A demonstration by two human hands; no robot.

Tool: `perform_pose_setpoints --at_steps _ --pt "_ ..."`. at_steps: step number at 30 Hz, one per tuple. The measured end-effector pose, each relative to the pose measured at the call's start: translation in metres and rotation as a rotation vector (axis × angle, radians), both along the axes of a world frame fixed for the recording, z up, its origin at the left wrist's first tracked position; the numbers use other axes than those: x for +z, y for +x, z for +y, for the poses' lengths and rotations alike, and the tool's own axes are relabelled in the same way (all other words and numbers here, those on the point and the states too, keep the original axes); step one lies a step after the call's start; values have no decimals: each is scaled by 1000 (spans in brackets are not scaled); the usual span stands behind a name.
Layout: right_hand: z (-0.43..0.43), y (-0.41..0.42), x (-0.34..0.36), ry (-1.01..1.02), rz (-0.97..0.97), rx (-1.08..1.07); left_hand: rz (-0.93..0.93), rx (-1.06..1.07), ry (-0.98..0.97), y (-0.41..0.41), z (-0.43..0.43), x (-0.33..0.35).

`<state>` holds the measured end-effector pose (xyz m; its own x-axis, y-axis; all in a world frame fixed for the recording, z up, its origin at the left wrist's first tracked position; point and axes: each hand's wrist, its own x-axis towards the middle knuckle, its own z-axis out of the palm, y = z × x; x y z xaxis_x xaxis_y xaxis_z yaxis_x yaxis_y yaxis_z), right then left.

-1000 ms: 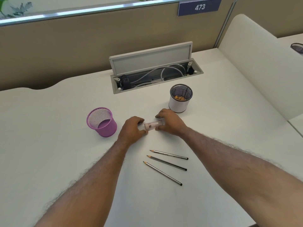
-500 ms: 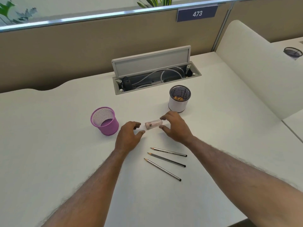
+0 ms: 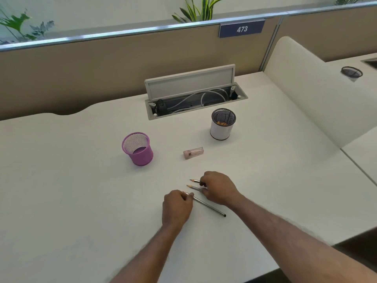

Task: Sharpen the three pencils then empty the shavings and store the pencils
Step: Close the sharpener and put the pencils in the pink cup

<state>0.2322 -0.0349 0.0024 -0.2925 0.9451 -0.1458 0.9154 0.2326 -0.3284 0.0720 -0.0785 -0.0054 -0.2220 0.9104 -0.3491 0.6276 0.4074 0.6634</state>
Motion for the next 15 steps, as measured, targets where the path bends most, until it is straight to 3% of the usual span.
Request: perform_pose_setpoints --at_steps 15 --pt "-12 -15 -7 -92 66 -105 -47 77 -202 11 18 11"
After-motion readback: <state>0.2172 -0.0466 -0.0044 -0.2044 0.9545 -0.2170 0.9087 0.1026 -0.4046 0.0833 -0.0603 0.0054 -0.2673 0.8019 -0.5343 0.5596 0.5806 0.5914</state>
